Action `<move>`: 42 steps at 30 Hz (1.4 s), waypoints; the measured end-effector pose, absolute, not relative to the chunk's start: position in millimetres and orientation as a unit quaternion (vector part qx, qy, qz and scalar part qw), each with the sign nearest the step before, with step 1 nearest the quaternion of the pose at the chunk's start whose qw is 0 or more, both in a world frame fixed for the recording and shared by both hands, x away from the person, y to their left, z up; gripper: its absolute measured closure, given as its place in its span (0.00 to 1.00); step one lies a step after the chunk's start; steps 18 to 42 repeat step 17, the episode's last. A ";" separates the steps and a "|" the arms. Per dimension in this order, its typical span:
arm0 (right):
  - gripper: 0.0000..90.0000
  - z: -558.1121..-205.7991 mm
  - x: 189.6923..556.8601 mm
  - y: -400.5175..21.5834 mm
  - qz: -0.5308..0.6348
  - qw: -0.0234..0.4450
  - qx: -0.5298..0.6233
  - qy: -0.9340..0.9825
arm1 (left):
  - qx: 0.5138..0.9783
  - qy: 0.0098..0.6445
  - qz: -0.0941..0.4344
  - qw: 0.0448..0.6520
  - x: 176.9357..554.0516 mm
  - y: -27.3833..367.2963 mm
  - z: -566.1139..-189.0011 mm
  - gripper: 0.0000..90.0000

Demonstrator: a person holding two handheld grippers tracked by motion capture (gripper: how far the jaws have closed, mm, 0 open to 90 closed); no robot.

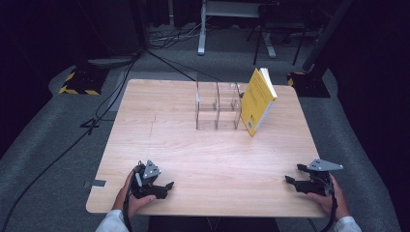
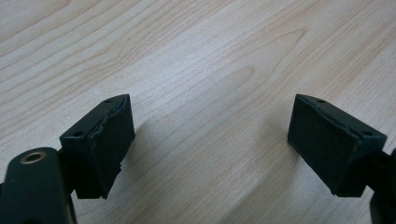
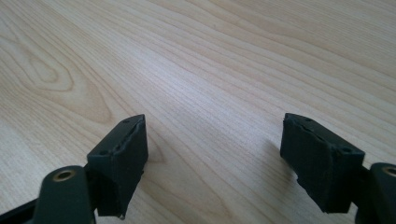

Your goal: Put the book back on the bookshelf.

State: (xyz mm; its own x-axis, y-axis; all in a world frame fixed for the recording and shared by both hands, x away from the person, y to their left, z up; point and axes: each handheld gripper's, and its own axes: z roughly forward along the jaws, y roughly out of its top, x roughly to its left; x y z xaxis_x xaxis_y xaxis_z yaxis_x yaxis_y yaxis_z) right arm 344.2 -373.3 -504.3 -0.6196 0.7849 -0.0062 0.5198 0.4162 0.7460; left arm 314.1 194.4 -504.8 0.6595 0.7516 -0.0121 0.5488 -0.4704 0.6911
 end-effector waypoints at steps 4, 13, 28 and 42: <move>0.25 -504.2 343.7 -372.9 0.365 0.185 0.397 0.822 | 0.843 0.388 0.148 0.341 314.0 193.8 -505.1 0.16; 0.20 -504.5 344.5 -372.2 0.362 0.177 0.395 0.826 | 0.845 0.386 0.149 0.340 314.4 194.1 -504.9 0.16; 0.20 -504.5 344.5 -372.3 0.363 0.177 0.395 0.825 | 0.843 0.389 0.149 0.340 315.1 193.6 -504.9 0.16; 0.20 -504.5 344.5 -372.3 0.363 0.177 0.395 0.825 | 0.843 0.389 0.149 0.340 315.1 193.6 -504.9 0.16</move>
